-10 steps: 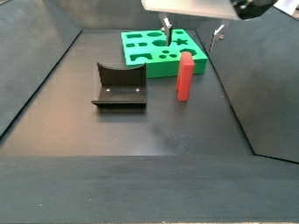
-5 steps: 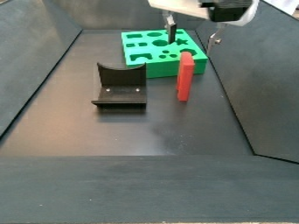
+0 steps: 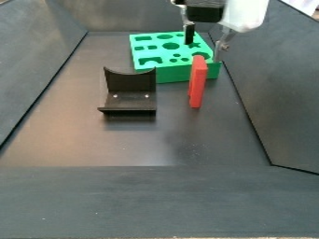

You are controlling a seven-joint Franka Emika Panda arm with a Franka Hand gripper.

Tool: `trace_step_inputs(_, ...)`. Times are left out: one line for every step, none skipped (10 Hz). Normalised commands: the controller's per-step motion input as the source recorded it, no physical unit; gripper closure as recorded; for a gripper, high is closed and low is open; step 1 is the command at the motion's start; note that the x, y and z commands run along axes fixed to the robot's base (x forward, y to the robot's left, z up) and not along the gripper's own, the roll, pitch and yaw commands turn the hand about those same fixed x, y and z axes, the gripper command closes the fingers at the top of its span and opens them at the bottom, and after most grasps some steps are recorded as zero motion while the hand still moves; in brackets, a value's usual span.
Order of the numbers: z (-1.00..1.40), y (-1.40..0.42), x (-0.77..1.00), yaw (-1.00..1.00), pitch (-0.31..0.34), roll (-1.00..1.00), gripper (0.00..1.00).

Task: Pick up the square-circle object. Move up. Rotate the square-circle object. Move to above the board. Insert the square-circle object.
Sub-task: Rotate the square-circle object.

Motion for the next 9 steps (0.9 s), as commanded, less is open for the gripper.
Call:
trace_step_inputs(-0.04,0.02,0.03,-1.00,-0.002,0.02,0.00)
trace_step_inputs(-0.04,0.02,0.03,-1.00,-0.002,0.02,0.00)
trace_step_inputs(-0.04,0.02,0.03,-1.00,-0.003,0.02,0.00)
trace_step_inputs(-0.04,0.02,0.03,-1.00,-0.003,0.02,0.00)
trace_step_inputs(-0.04,0.02,0.03,-0.94,-0.004,0.03,0.00)
trace_step_inputs(-0.04,0.02,0.03,-0.78,-0.004,0.03,0.00)
trace_step_inputs(-0.04,0.02,0.03,-0.46,-0.004,0.03,0.00)
trace_step_inputs(-0.04,0.02,0.03,-0.35,-0.004,0.03,0.00)
trace_step_inputs(-1.00,0.00,0.00,-0.16,-0.004,0.03,0.00)
